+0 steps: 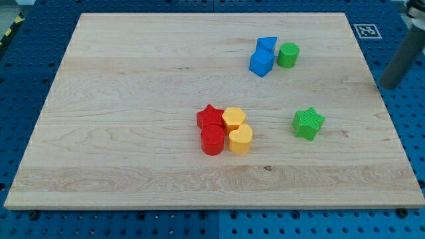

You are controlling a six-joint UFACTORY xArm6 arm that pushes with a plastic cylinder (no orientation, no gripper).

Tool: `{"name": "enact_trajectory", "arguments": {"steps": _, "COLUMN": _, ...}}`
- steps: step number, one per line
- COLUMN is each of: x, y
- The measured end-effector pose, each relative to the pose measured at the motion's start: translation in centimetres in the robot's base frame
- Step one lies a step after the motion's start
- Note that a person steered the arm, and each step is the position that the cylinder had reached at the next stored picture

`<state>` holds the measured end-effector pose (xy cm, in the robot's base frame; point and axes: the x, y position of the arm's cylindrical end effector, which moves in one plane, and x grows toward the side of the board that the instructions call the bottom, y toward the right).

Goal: Drag the green star into the blue cube

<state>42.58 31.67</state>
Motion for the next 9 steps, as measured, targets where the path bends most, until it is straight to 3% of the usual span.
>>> {"name": "enact_trajectory", "arguments": {"steps": 2, "x": 8.8, "y": -3.3}}
{"name": "enact_trajectory", "arguments": {"steps": 3, "x": 9.5, "y": -6.6}}
{"name": "enact_trajectory", "arguments": {"steps": 7, "x": 11.6, "y": -12.5}}
{"name": "enact_trajectory", "arguments": {"steps": 9, "x": 5.6, "y": -17.8}}
